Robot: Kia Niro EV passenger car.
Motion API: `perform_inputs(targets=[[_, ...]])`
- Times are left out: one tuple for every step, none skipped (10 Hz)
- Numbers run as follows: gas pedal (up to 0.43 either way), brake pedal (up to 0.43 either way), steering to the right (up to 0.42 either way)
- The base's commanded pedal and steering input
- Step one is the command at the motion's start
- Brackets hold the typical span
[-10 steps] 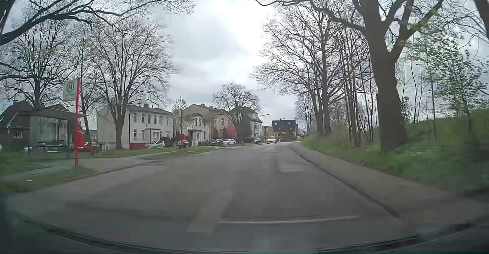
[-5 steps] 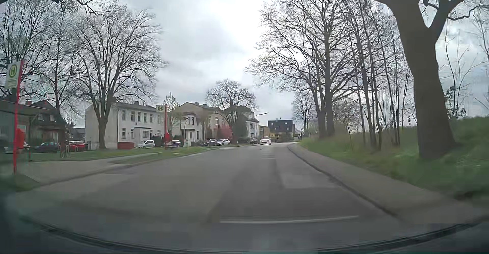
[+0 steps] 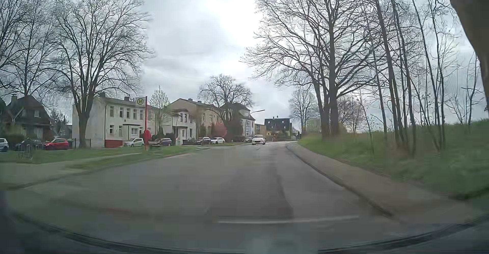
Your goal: Follow the waypoints while adhering to traffic rules and regulations
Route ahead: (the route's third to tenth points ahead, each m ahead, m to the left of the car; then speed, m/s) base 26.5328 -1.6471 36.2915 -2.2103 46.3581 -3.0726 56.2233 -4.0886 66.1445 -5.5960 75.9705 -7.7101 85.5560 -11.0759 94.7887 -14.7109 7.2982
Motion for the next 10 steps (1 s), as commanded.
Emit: perform_inputs(targets=[[0.098,0.0,0.013],[0.098,0.0,0.013],[0.098,0.0,0.013],[0.098,0.0,0.013],[0.098,0.0,0.01],[0.11,0.0,0.009],[0.13,0.0,0.011],[0.13,0.0,0.016],[0.13,0.0,0.019],[0.13,0.0,0.019]])
